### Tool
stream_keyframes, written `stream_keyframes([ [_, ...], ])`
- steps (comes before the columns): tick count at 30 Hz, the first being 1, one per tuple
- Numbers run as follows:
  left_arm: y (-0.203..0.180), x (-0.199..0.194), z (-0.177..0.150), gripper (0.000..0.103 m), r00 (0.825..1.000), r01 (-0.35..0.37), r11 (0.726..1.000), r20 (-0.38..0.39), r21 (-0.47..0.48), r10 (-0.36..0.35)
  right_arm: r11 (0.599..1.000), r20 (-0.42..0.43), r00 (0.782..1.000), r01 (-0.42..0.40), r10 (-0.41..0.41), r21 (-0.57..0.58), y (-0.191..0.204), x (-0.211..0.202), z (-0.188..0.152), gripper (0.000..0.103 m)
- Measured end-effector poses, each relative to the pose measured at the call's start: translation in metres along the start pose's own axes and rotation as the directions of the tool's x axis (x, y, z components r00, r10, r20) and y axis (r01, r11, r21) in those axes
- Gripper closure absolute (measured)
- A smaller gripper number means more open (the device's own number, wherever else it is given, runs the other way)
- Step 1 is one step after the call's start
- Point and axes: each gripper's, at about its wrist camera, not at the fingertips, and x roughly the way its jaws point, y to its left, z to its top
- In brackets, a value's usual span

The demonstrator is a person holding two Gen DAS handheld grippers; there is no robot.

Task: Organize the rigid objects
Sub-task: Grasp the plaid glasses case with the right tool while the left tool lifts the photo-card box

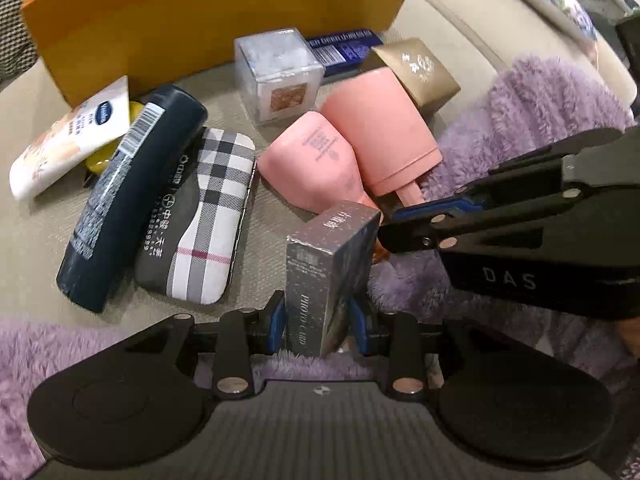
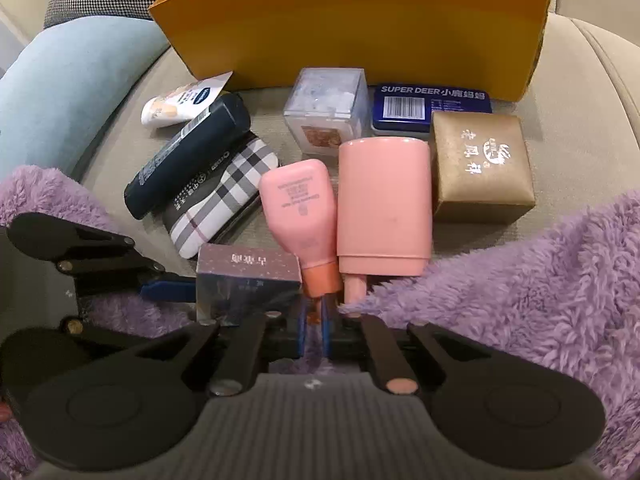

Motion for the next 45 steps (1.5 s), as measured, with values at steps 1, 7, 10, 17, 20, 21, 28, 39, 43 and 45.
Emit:
stream_keyframes([
  [1,0.001,-0.005,-0.003,0.068,1.0,0.002,1.0,0.018,-0.017,-0.001,1.0,0.002,1.0,-0.001,0.001,-0.001,0.0,0.0,0.0,0.096],
  [7,0.026,-0.052,-0.024,0.078,0.984,0.072,0.974,0.174,-0.214,-0.035,0.998,0.024,0.998,-0.051,0.05,0.023,0.0,-0.005,0.003,0.088],
  [10,0.043,-0.078,-0.032,0.078,0.973,0.084,0.946,0.229,-0.312,-0.011,0.997,0.043,0.997,-0.069,0.068,0.021,0.003,-0.01,0.006,0.078],
  [17,0.065,-0.088,-0.017,0.078,0.975,0.008,0.899,0.204,-0.438,0.091,0.982,0.034,0.985,-0.17,0.167,0.087,0.02,0.007,0.03,0.074],
  [20,0.066,-0.086,-0.011,0.078,0.964,-0.065,0.902,0.206,-0.428,0.167,0.961,0.014,0.981,-0.194,0.195,0.198,0.024,0.025,0.041,0.068],
  [21,0.069,-0.086,-0.01,0.078,0.962,-0.076,0.9,0.205,-0.429,0.179,0.955,0.007,0.979,-0.198,0.202,0.221,0.026,0.031,0.043,0.067],
  [28,0.089,-0.082,-0.011,0.078,0.961,-0.059,0.888,0.214,-0.457,0.174,0.935,0.008,0.986,-0.162,0.168,0.316,0.036,0.06,0.05,0.063],
  [39,0.093,-0.085,-0.018,0.078,0.957,-0.031,0.881,0.239,-0.472,0.162,0.955,0.059,0.994,-0.109,0.097,0.276,0.065,0.059,0.046,0.074],
  [43,0.089,-0.087,-0.019,0.078,0.956,-0.032,0.884,0.244,-0.466,0.163,0.971,0.13,0.989,-0.093,0.065,0.218,0.074,0.036,0.042,0.084],
  [45,0.085,-0.087,-0.019,0.078,0.956,-0.025,0.887,0.248,-0.461,0.156,0.978,0.159,0.986,-0.083,0.052,0.193,0.075,0.022,0.04,0.089],
])
